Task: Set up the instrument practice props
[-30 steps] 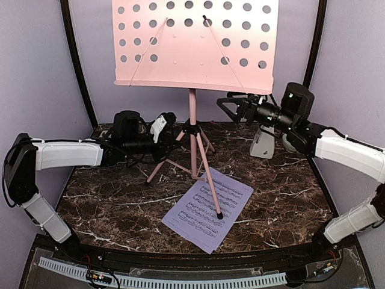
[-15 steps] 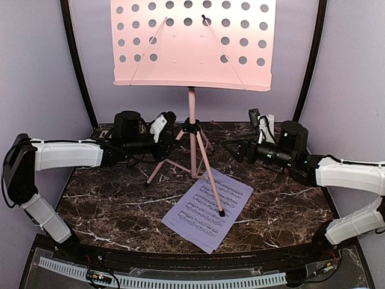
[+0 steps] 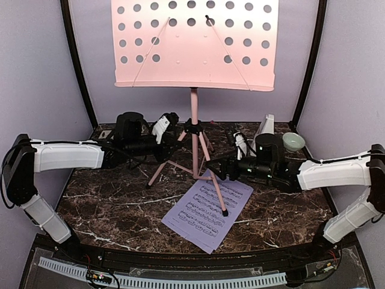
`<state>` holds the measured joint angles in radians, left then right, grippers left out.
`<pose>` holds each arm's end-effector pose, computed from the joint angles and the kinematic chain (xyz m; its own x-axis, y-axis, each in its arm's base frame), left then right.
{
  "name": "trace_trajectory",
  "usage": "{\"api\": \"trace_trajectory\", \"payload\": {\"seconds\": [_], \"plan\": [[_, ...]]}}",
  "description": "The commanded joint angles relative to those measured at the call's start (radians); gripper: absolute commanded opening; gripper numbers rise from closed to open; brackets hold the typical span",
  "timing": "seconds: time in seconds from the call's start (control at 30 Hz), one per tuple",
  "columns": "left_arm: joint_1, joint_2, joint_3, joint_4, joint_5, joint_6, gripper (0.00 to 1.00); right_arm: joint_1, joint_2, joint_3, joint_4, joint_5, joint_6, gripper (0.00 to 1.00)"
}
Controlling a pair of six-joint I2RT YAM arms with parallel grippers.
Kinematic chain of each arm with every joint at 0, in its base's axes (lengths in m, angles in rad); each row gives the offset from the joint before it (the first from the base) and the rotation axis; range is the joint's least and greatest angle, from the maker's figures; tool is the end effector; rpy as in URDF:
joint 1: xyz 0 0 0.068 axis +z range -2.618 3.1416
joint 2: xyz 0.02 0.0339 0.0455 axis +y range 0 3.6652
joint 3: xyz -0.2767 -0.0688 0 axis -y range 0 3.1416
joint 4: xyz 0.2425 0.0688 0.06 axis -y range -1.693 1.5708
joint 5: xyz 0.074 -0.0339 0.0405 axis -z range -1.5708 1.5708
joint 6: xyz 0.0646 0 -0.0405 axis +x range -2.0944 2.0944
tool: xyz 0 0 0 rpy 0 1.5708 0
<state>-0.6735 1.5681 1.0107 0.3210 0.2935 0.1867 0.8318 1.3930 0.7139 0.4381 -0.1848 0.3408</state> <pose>0.2923 -0.2571 0.2810 -0.0283 0.2499 -0.9679 0.8367 0.5357 0.1139 0.2142 0.2526 0.2474 -0.4345 0.0109 -0.9006 -0.7443 0.5587 0.3659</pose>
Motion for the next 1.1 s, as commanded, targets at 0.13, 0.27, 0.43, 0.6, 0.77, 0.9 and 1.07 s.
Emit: {"api": "trace_trajectory", "payload": {"seconds": [0.13, 0.27, 0.43, 0.6, 0.77, 0.9, 1.07], "plan": [[-0.023, -0.028, 0.019, -0.004, -0.057, -0.142, 0.0, 0.008, 0.087, 0.143, -0.083, 0.086, -0.072, 0.54], [-0.036, -0.019, 0.039, 0.0, -0.075, -0.144, 0.0, 0.008, 0.082, 0.192, -0.162, 0.128, -0.123, 0.3], [-0.047, -0.005, 0.07, 0.005, -0.09, -0.129, 0.0, -0.012, 0.044, 0.219, -0.239, 0.135, -0.18, 0.07], [-0.053, 0.017, 0.102, 0.026, -0.117, -0.115, 0.0, -0.054, 0.024, 0.223, -0.262, 0.138, -0.225, 0.0], [-0.063, 0.049, 0.14, 0.05, -0.166, -0.086, 0.0, -0.125, 0.036, 0.255, -0.275, 0.109, -0.289, 0.0], [-0.069, 0.08, 0.168, 0.082, -0.218, -0.059, 0.0, -0.192, 0.051, 0.28, -0.263, 0.071, -0.364, 0.0], [-0.08, 0.15, 0.239, 0.08, -0.285, 0.001, 0.0, -0.27, 0.108, 0.316, -0.22, 0.005, -0.45, 0.0]]}}
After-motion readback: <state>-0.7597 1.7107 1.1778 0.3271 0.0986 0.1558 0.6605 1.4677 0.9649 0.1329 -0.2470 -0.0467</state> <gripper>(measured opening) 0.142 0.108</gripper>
